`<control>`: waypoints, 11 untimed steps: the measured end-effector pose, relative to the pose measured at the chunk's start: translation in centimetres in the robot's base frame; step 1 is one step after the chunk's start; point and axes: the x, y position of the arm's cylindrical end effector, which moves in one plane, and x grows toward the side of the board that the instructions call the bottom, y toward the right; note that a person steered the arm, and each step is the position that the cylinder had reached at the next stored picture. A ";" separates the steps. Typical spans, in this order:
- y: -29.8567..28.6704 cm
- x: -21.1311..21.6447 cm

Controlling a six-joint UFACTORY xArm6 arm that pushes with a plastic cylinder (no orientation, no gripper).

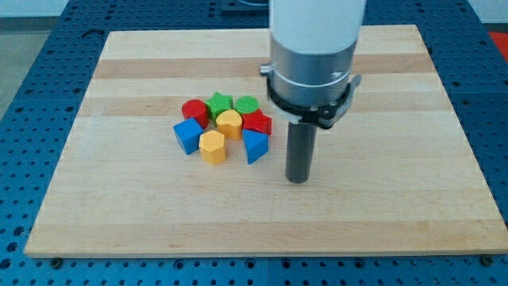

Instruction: Move blue triangle a bit left

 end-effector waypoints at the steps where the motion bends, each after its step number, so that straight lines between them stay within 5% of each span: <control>1: -0.4 -1.1; 9: -6.8 -3.1; 11: -7.6 0.1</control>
